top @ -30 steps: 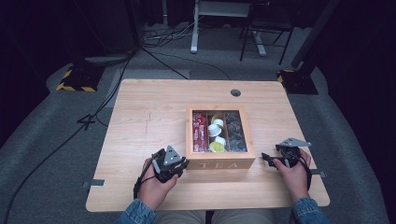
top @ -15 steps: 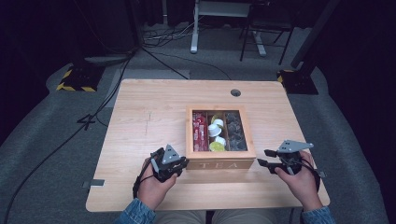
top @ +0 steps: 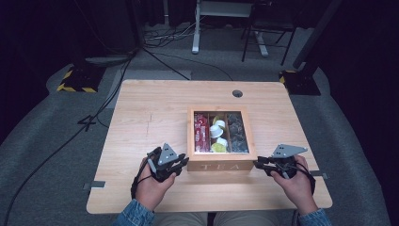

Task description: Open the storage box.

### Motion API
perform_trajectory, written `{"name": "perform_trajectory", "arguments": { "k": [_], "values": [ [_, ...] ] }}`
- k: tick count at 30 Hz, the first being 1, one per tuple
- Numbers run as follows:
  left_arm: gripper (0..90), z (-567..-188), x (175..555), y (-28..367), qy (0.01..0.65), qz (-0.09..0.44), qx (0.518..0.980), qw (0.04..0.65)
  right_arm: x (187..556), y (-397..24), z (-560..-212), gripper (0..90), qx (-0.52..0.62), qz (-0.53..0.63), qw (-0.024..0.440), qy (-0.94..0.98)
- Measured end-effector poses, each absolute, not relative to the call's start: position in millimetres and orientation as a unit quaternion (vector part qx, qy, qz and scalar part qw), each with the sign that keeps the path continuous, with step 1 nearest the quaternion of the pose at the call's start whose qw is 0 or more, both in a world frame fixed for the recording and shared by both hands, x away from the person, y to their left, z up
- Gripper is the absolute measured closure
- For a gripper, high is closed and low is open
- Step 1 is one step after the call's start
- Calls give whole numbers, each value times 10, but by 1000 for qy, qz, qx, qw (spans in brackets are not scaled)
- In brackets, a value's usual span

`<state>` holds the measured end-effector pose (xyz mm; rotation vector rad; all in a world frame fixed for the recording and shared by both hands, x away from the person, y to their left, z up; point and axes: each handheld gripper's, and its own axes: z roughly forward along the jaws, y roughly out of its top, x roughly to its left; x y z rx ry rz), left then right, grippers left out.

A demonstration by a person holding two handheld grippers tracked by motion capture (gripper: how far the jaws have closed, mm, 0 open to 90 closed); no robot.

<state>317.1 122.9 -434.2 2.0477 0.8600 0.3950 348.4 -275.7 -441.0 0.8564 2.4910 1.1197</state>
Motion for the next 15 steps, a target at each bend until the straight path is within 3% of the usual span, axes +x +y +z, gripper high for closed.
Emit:
{"name": "perform_trajectory", "arguments": {
  "k": [15],
  "values": [
    [690, -4372, 3192, 1185, 339, 155, 828, 419, 3447, -2738, -4341, 752, 300, 394, 163, 854]
  ]
}}
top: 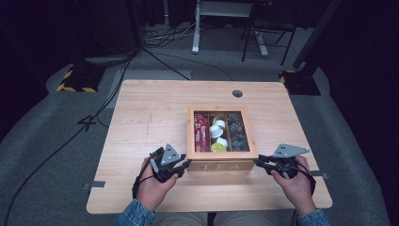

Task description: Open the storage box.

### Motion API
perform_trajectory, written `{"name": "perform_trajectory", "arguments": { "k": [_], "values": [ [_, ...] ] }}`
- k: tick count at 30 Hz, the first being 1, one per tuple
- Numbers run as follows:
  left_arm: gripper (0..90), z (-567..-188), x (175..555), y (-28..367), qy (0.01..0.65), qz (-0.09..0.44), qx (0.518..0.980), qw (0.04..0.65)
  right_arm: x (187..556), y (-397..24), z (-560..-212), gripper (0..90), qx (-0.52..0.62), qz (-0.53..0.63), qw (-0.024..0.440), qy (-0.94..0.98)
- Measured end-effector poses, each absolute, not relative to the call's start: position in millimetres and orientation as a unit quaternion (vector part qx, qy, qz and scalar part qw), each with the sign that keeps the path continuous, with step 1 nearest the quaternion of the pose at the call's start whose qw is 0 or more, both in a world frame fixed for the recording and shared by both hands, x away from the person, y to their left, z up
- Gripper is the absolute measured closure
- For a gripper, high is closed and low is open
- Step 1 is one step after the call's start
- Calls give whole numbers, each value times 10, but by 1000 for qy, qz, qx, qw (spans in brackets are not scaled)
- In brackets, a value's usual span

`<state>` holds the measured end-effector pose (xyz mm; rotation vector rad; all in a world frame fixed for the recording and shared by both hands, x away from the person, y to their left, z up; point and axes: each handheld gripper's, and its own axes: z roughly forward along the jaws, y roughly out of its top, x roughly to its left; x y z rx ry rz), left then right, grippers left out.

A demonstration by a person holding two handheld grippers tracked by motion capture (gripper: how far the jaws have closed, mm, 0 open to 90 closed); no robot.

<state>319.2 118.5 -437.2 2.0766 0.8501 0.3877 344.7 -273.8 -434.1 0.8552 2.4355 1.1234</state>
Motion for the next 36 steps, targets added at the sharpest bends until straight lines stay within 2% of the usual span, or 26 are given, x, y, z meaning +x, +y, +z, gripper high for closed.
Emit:
{"name": "perform_trajectory", "arguments": {
  "k": [4, 8, 15, 24, 26, 31, 36],
  "values": [
    [671, -4356, 3204, 1160, 341, 156, 828, 418, 3443, -2718, -4304, 749, 298, 397, 176, 850],
    [699, -4344, 3212, 1159, 337, 166, 825, 423, 3444, -2707, -4274, 738, 299, 401, 185, 846],
    [699, -4281, 3233, 1150, 336, 174, 821, 428, 3458, -2669, -4208, 602, 297, 405, 211, 838],
    [690, -4206, 3280, 1153, 334, 176, 817, 436, 3491, -2621, -4132, 500, 287, 410, 239, 832],
    [676, -4194, 3305, 1144, 335, 176, 815, 439, 3511, -2624, -4103, 443, 287, 411, 248, 829],
    [673, -4114, 3361, 1141, 336, 183, 813, 439, 3547, -2641, -4036, 370, 286, 418, 261, 822],
    [661, -4068, 3420, 1147, 336, 186, 809, 445, 3582, -2618, -3945, 359, 278, 419, 275, 820]
  ]
}}
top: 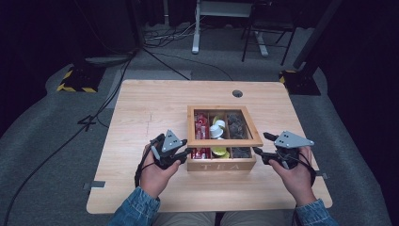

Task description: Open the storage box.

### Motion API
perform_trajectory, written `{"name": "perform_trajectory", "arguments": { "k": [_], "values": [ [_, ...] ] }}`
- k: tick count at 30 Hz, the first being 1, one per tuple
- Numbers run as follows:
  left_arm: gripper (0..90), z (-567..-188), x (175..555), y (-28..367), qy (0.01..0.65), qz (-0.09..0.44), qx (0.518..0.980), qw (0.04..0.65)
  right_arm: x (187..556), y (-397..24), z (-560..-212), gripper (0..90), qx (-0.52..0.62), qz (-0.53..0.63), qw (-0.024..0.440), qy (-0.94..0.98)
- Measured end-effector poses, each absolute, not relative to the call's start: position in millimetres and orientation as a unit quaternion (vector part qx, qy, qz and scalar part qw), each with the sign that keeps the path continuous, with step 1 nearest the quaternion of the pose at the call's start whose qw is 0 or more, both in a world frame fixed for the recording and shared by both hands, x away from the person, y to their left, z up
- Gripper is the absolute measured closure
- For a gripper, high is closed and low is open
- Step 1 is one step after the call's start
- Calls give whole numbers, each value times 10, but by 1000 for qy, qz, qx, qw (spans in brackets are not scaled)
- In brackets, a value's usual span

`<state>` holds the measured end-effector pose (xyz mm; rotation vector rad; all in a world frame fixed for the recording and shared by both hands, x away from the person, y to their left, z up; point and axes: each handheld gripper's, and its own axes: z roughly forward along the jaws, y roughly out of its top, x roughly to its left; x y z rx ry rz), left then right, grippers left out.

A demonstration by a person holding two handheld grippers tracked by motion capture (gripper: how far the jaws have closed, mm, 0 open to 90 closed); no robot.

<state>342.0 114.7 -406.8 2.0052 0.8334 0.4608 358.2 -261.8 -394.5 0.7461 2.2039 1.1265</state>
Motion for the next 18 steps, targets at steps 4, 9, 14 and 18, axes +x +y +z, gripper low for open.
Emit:
{"name": "perform_trajectory", "arguments": {
  "k": [4, 9, 14, 18],
  "values": [
    [586, -4011, 3470, 1152, 336, 199, 800, 456, 3606, -2594, -3888, 359, 269, 419, 287, 818],
    [499, -4002, 3508, 1151, 343, 211, 793, 458, 3639, -2584, -3831, 358, 265, 423, 297, 814],
    [458, -4000, 3539, 1184, 350, 212, 790, 456, 3665, -2582, -3763, 368, 261, 425, 302, 812],
    [435, -4011, 3558, 1221, 358, 209, 791, 450, 3712, -2581, -3670, 378, 258, 429, 304, 811]
  ]
}}
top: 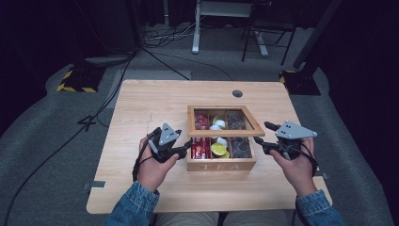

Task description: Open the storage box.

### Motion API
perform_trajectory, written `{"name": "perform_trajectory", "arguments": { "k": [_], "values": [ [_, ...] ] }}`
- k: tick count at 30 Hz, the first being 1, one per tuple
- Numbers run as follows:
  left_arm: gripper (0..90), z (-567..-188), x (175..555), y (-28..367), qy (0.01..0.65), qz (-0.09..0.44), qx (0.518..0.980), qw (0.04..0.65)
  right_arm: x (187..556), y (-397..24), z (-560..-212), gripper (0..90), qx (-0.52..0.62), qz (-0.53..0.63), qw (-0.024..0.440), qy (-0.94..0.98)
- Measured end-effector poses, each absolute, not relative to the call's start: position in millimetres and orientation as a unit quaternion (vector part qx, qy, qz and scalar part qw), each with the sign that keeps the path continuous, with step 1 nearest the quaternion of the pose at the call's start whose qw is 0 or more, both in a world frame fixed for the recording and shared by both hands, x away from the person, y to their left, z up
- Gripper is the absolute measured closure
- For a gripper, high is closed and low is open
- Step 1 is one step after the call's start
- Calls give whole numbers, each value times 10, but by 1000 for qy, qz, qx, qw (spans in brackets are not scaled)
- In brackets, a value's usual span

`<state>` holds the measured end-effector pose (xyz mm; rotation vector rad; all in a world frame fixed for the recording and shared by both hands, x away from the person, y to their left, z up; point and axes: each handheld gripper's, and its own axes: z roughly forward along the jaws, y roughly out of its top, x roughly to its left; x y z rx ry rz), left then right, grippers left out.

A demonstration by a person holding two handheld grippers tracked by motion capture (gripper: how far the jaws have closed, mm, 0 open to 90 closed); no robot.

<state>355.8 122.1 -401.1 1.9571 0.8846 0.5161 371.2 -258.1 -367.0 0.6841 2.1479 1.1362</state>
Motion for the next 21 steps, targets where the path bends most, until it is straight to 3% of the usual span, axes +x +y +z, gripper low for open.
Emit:
{"name": "perform_trajectory", "arguments": {
  "k": [21],
  "values": [
    [360, -4400, 3430, 1859, 444, 227, 770, 397, 4115, -2565, -3249, 421, 247, 475, 293, 792]
  ]
}}
